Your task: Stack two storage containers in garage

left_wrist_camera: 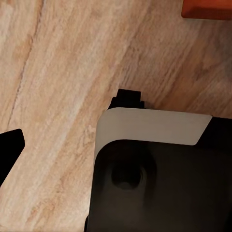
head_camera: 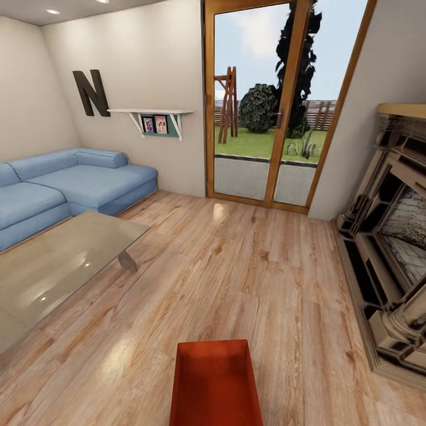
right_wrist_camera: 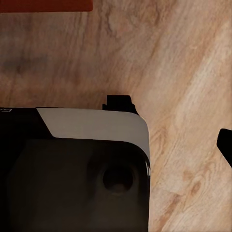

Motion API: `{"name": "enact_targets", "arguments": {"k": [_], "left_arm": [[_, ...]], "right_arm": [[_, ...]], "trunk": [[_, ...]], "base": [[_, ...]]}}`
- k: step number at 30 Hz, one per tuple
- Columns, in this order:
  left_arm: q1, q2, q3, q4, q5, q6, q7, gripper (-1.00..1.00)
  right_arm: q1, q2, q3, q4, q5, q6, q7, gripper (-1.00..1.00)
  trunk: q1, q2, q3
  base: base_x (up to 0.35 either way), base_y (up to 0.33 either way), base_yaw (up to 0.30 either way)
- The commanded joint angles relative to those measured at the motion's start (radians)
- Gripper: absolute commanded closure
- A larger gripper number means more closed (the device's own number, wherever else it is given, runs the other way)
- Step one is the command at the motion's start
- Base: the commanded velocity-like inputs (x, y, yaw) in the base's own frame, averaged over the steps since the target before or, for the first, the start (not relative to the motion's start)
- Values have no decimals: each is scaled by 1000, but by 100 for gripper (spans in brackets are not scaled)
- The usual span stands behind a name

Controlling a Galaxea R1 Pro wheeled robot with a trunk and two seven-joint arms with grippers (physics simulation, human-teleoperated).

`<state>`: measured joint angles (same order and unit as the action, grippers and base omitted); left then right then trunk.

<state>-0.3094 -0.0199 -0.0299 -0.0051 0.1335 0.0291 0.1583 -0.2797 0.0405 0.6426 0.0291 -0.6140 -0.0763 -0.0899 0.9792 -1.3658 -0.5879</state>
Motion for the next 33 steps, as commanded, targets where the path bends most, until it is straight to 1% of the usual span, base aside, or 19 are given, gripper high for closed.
{"name": "enact_targets", "arguments": {"k": [1, 13, 23, 33], "left_arm": [[0, 0, -4, 0, 9, 3, 3, -100], [0, -1, -4, 1, 11, 3, 4, -100], [0, -4, -4, -1, 4, 3, 0, -100], [0, -1, -6, -4, -2, 3, -1, -100]], "right_arm": [[-1, 1, 8, 3, -8, -5, -1, -100], [-1, 6, 8, 3, -8, 4, -7, -100], [-1, 3, 8, 3, -8, -1, -11, -100], [-1, 2, 8, 2, -6, -3, -11, -100]], "trunk": [[0, 0, -1], [0, 0, -2], [0, 0, -17], [0, 0, -33]], "base": [[0, 0, 0], [0, 0, 0], [0, 0, 0], [0, 0, 0]]}}
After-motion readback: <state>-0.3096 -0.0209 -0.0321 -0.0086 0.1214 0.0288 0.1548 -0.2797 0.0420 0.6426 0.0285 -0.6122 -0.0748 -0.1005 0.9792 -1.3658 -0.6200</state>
